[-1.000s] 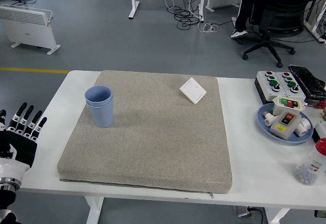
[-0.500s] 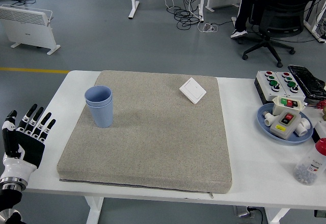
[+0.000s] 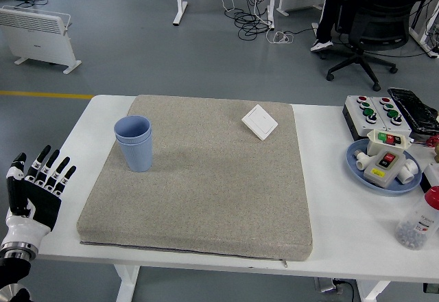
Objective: Push cup pick cup insert cup
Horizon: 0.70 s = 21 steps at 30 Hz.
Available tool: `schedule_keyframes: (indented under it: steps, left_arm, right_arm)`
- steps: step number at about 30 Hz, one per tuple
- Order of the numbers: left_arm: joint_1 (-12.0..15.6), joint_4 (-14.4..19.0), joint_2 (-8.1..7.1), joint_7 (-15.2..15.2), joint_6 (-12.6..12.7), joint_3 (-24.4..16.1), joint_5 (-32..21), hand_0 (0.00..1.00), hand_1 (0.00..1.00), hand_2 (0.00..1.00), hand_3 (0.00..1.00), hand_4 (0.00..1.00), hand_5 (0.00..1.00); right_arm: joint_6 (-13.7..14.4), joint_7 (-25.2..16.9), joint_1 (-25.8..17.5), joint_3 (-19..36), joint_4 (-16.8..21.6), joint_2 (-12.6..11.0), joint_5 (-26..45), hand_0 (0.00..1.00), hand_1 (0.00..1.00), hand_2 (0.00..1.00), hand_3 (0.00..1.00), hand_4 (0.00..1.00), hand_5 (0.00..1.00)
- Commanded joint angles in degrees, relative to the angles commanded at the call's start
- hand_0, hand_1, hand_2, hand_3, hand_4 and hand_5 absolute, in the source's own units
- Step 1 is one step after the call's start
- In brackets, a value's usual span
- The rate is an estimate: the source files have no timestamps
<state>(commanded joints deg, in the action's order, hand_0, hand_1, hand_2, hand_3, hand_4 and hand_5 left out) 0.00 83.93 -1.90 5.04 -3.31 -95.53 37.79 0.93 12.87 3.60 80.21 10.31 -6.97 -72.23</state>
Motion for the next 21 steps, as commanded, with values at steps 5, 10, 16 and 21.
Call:
schedule_keyframes:
  steps: [5, 10, 16, 21]
  left_arm:
    - [0.05, -0.24, 0.11, 0.0, 0.13, -0.39, -0.4, 0.922, 0.927, 0.998, 0.948, 0.591, 0.998]
    - [0.0, -0.23, 0.09, 0.29, 0.31, -0.85, -0.7, 0.921, 0.926, 0.998, 0.949, 0.591, 0.998]
    - [0.0, -0.32, 0.16, 0.29, 0.35, -0.95, -0.84, 0.916, 0.926, 0.998, 0.949, 0.592, 0.998]
    - [0.0, -0.36, 0.17, 0.3, 0.38, -1.05, -0.92, 0.917, 0.925, 0.998, 0.949, 0.592, 0.998]
  right_arm:
    - [0.09, 0.04, 0.0, -0.4, 0.0, 0.1, -0.13, 0.694, 0.593, 0.613, 0.545, 0.105, 0.435]
    - [0.05, 0.01, 0.01, -0.69, 0.0, 0.08, -0.22, 0.695, 0.594, 0.613, 0.545, 0.105, 0.434]
    - [0.05, -0.01, 0.0, -0.79, 0.0, 0.07, -0.34, 0.694, 0.594, 0.615, 0.545, 0.105, 0.433]
    - [0.07, -0.12, -0.01, -0.78, 0.0, 0.07, -0.3, 0.694, 0.594, 0.615, 0.545, 0.105, 0.433]
